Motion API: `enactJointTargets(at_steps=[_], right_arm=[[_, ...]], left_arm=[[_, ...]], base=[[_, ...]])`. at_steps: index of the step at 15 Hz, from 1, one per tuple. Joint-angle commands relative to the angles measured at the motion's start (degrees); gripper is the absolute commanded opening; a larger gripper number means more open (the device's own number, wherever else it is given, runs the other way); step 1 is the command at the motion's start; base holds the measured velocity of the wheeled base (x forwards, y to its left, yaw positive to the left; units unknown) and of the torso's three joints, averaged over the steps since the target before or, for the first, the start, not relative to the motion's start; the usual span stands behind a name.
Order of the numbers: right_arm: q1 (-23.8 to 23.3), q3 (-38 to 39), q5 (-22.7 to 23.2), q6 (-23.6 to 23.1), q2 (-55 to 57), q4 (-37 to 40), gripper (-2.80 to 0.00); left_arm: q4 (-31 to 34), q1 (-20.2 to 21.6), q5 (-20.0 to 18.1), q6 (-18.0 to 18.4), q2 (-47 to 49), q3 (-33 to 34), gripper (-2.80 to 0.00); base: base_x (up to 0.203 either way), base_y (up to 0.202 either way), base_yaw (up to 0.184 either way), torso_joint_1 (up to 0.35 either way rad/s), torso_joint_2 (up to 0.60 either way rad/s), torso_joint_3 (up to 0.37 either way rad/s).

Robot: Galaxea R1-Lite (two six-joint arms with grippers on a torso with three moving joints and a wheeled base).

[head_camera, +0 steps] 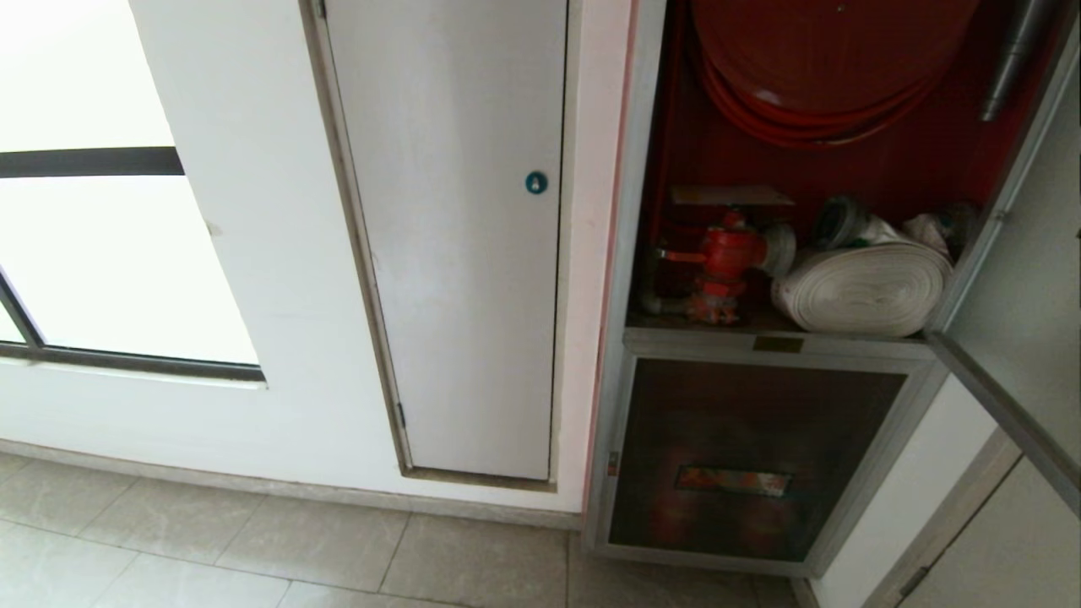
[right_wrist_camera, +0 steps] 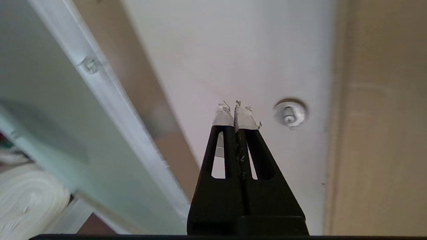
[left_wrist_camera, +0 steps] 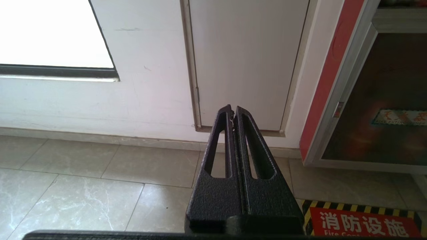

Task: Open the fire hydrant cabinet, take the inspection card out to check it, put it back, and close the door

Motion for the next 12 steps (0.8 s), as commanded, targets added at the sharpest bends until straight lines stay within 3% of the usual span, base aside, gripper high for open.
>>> enactJointTargets(at_steps=[1,12], right_arm=[[0.0,0.0,0.8,0.1,0.8,-0.1,-2.8],[0.3,1.6,10.8,0.1,0.5,-1.0,-2.8]], left_arm=[[0.0,0.0,0.0,0.0,0.0,0.0,-2.8],[0.0,0.0,0.0,0.0,0.1,0.0,-2.8]], base=[[0.0,0.0,0.0,0.0,0.0,0.0],[0.0,0.0,0.0,0.0,0.0,0.0]])
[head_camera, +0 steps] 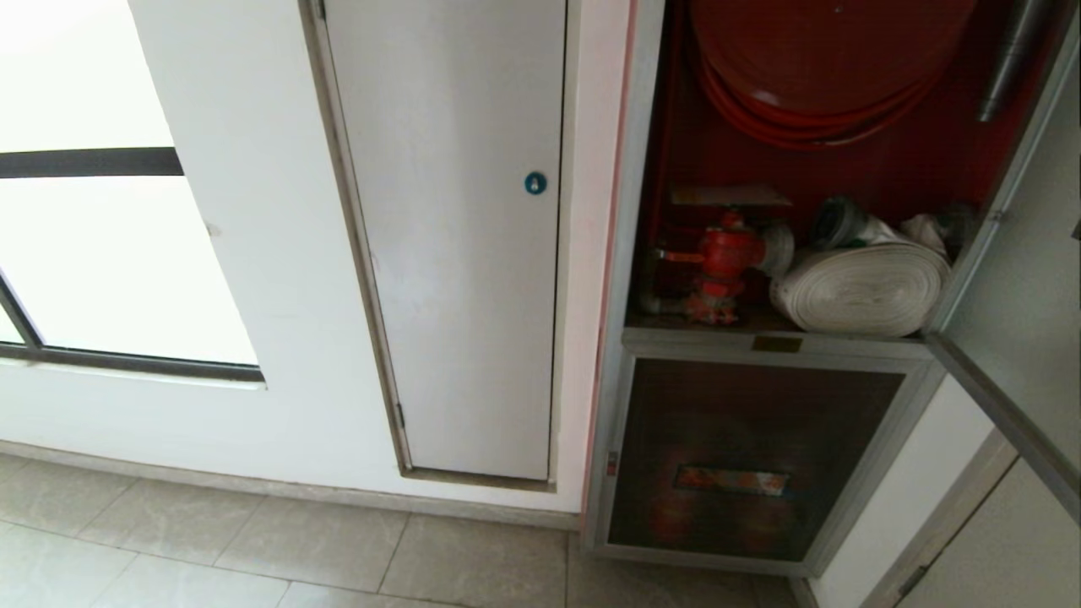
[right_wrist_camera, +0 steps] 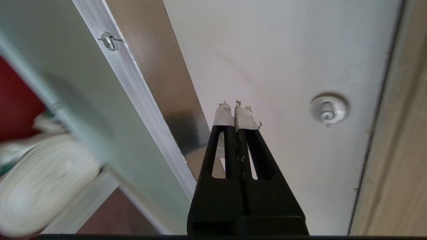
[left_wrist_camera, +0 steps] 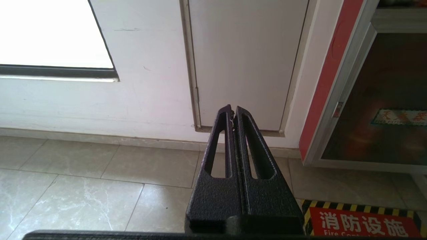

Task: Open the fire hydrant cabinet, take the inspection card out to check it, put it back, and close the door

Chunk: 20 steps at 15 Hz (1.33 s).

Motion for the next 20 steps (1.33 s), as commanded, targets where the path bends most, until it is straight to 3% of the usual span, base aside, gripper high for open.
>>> enactJointTargets(at_steps=[1,4,7,10,13,16,20], right_arm=[[0.1,0.2,1.7,0.0,-0.3,0.0,-2.8],[0.1,1.0,3.3,0.0,-0.5,0.1,-2.8],[0.1,2.3,10.2,0.0,-2.2,0.3,-2.8],[0.1,3.6,12.9,-0.1,-2.4,0.3,-2.8],[0.7,4.4,19.3,-0.1,-4.3,0.3,-2.8],[5.5,5.0,23.0,-0.6,-5.2,0.3,-2.8],[19.0,5.2,23.4,-2.5,-4.8,0.4,-2.8]], left_arm=[[0.0,0.0,0.0,0.0,0.1,0.0,-2.8],[0.0,0.0,0.0,0.0,0.0,0.0,-2.8],[0.0,0.0,0.0,0.0,0.0,0.0,-2.8],[0.0,0.0,0.0,0.0,0.1,0.0,-2.8],[0.0,0.0,0.0,0.0,0.0,0.0,-2.8],[0.0,0.0,0.0,0.0,0.0,0.0,-2.8],[0.0,0.0,0.0,0.0,0.0,0.0,-2.8]], base=[[0.0,0.0,0.0,0.0,0.0,0.0],[0.0,0.0,0.0,0.0,0.0,0.0],[0.0,0.0,0.0,0.0,0.0,0.0],[0.0,0.0,0.0,0.0,0.0,0.0],[0.0,0.0,0.0,0.0,0.0,0.0],[0.0,0.0,0.0,0.0,0.0,0.0],[0.0,0.0,0.0,0.0,0.0,0.0]])
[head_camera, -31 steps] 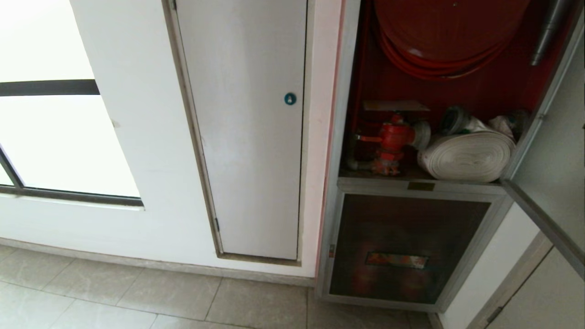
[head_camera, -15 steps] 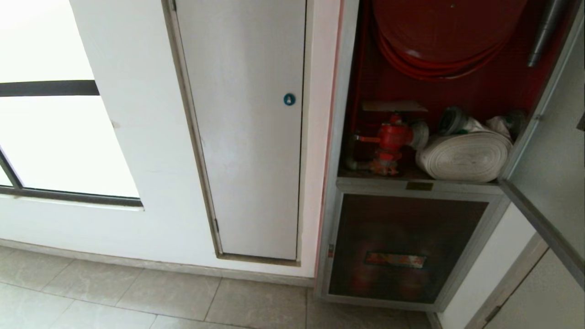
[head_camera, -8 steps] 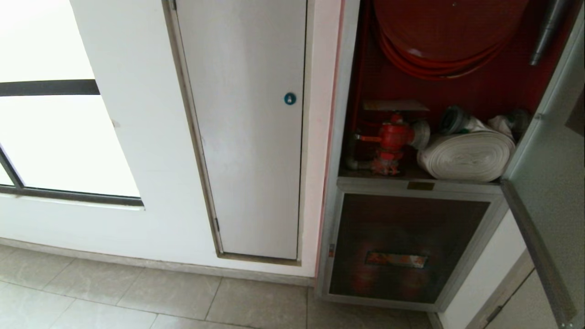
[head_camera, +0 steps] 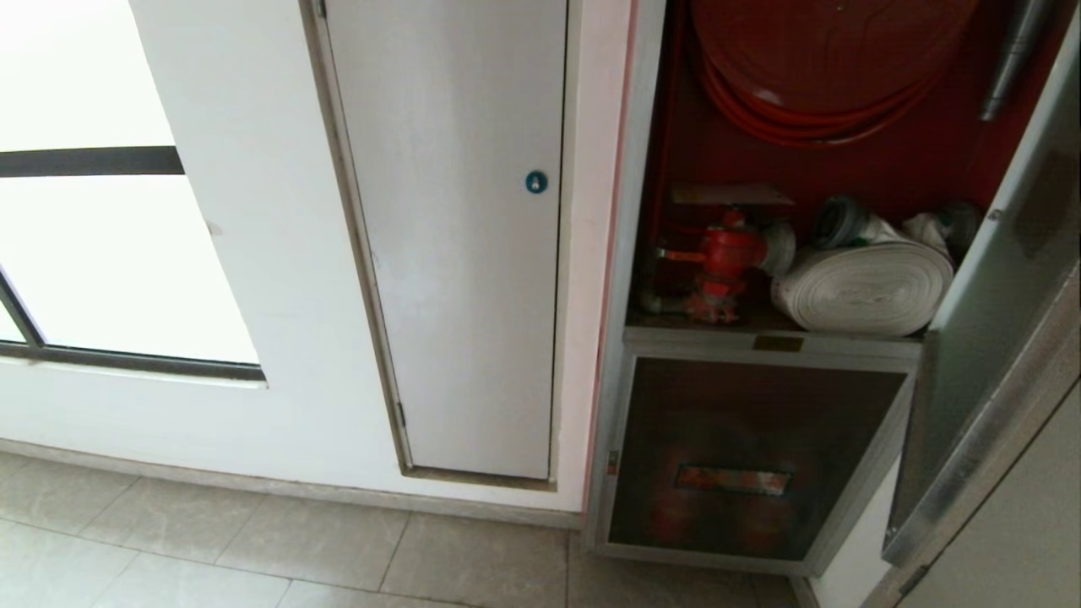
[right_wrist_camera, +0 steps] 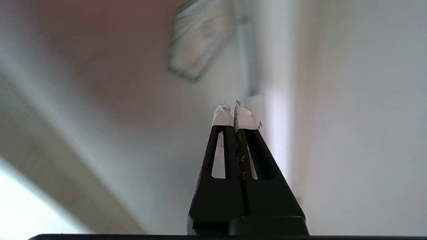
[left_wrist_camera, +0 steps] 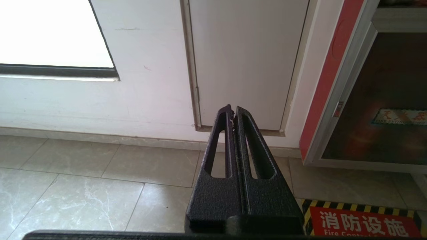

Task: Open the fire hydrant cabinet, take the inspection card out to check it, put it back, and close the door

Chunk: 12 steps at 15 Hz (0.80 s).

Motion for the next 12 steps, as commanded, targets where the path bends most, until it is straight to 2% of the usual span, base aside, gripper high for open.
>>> enactJointTargets(at_steps=[1,4,12], right_arm=[[5.5,0.0,0.0,0.0,0.1,0.0,-2.8],[13.7,0.1,0.0,-0.1,1.7,0.1,-2.8],[29.0,-0.4,0.3,-0.2,11.5,-0.7,-2.8]], left_arm=[[0.0,0.0,0.0,0.0,0.0,0.0,-2.8],[0.0,0.0,0.0,0.0,0.0,0.0,-2.8],[0.0,0.0,0.0,0.0,0.1,0.0,-2.8]], base=[[0.0,0.0,0.0,0.0,0.0,0.0],[0.0,0.0,0.0,0.0,0.0,0.0],[0.0,0.0,0.0,0.0,0.0,0.0]])
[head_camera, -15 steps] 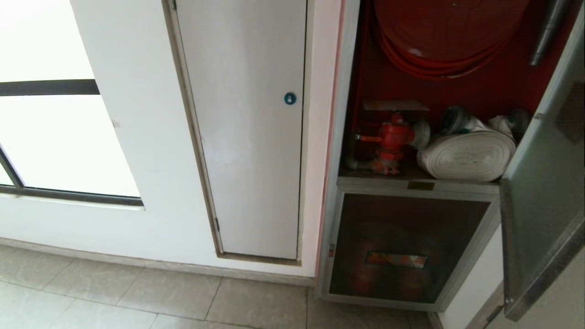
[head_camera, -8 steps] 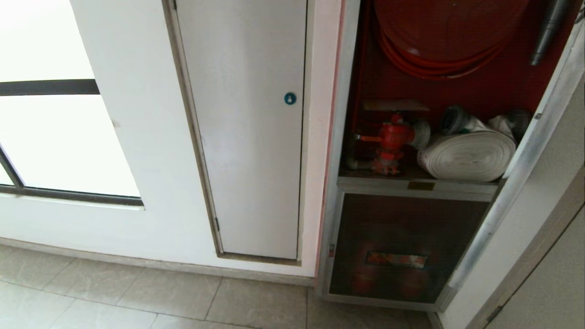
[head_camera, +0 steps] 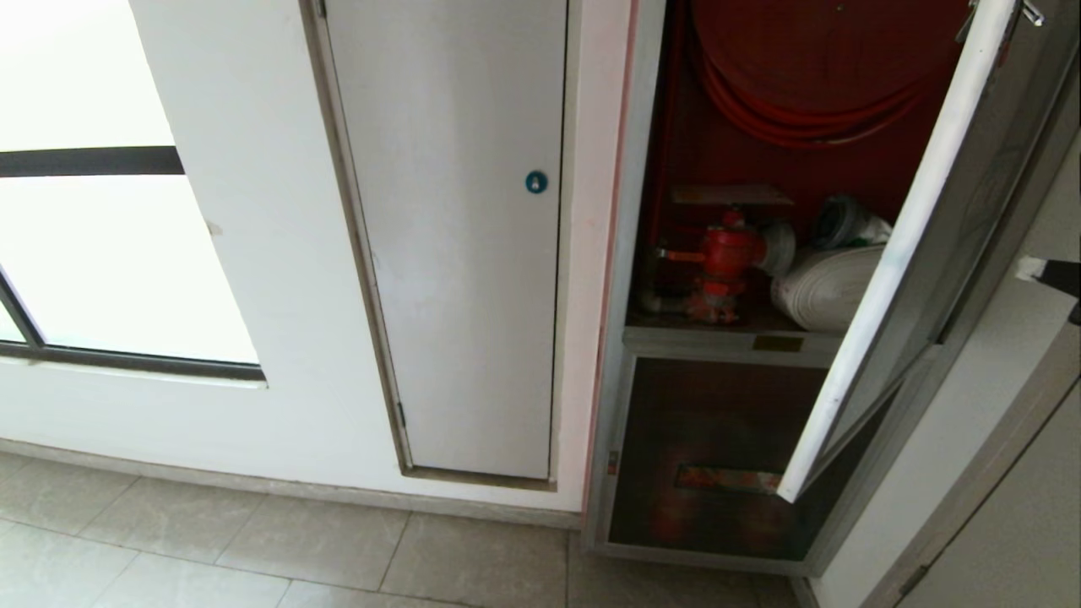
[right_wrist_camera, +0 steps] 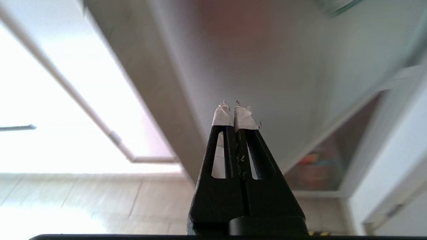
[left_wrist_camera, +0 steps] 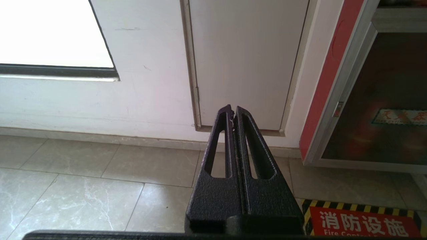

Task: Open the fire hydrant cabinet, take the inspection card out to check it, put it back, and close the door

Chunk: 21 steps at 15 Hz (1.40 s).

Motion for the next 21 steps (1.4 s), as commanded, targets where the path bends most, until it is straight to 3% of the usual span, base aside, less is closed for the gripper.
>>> enactJointTargets(at_steps=[1,10,21], right_arm=[[2.8,-0.6,0.1,0.1,4.0,-0.3,-2.8],[7.4,-10.8,0.9,0.2,20.1,-5.4,-2.8],[8.7,-39.7,4.4,-2.9,46.7,-5.4,-2.8]], left_arm=[[0.0,0.0,0.0,0.0,0.1,0.0,-2.8],[0.0,0.0,0.0,0.0,0.1,0.0,-2.8],[0.0,0.0,0.0,0.0,0.0,0.0,-2.8]], base=[[0.0,0.0,0.0,0.0,0.0,0.0],[0.0,0.0,0.0,0.0,0.0,0.0],[0.0,0.0,0.0,0.0,0.0,0.0]])
